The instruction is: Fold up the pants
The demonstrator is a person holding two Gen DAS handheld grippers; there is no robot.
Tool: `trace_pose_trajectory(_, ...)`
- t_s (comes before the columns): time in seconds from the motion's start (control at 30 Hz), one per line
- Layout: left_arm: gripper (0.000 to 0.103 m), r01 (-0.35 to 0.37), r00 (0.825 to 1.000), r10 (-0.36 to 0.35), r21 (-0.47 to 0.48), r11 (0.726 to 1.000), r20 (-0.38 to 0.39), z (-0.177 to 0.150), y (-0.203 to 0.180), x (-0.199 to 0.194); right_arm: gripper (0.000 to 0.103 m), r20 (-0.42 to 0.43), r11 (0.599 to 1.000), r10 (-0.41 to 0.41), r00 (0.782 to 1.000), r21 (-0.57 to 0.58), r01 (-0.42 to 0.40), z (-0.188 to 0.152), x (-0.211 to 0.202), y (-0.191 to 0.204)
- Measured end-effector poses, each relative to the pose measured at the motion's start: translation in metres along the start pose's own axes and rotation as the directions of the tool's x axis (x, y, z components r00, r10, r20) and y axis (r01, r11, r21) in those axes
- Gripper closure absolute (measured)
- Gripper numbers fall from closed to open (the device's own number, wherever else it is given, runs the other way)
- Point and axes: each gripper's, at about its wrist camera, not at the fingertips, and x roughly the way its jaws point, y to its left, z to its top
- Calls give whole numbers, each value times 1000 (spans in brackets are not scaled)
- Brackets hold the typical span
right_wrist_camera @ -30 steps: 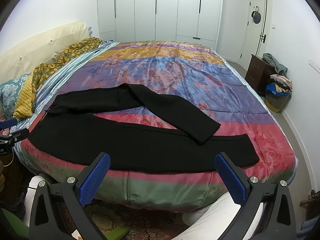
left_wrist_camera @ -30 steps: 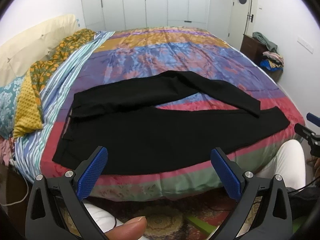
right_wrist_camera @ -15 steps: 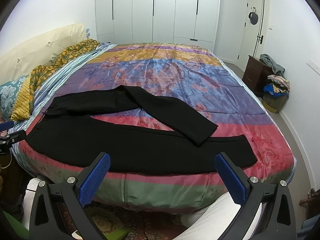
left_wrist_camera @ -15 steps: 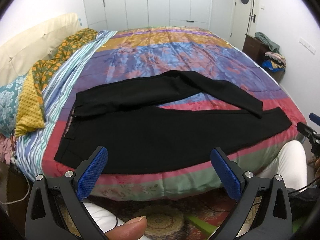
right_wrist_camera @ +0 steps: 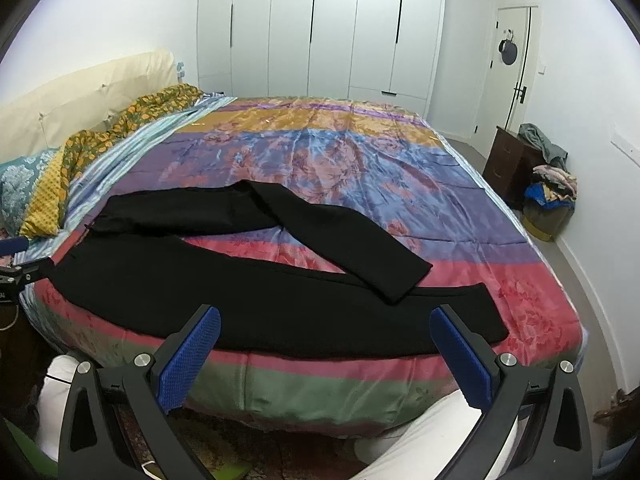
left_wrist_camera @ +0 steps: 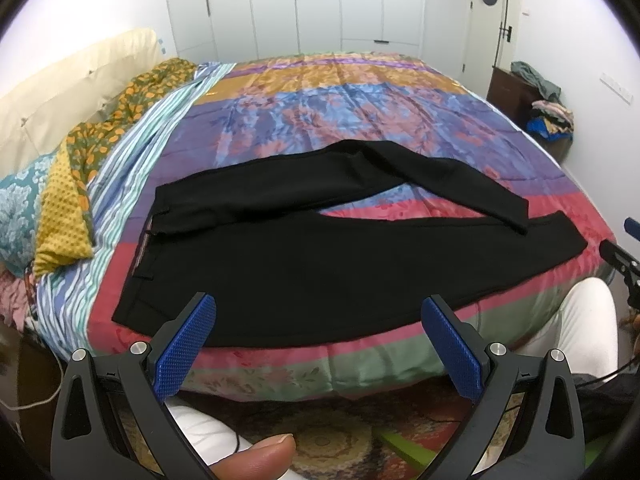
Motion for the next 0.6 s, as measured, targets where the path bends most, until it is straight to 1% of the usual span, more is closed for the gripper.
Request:
trace_pose_trajectory(0.17,0,-13,1000,13,8,1000,-1,-1,-2,0,0,-44,1000,26,999,13,-26,0,4,-5)
trace_pose_trajectory(0.27,0,-33,999,33,13,999,-3,-3,0,-1,0,-94,997,58,994,55,-53,2,2,-9)
trace_pose_trajectory(0.33,0,-42,999,42,6,999,3,-5,3,-5,0,-104,997,54,993,69,-47,4,-5,-13)
trace_pose_trajectory(0.43,0,-37,999,37,-21,999,12,-10,12,-12,0,-65,997,32,997,67,-27,10,-25,-20)
trace_pose_trajectory(0.6,0,-54,998,55,-33,998,21,-14,16,-22,0,-11,997,4,1000,82,-3,17,-48,-25)
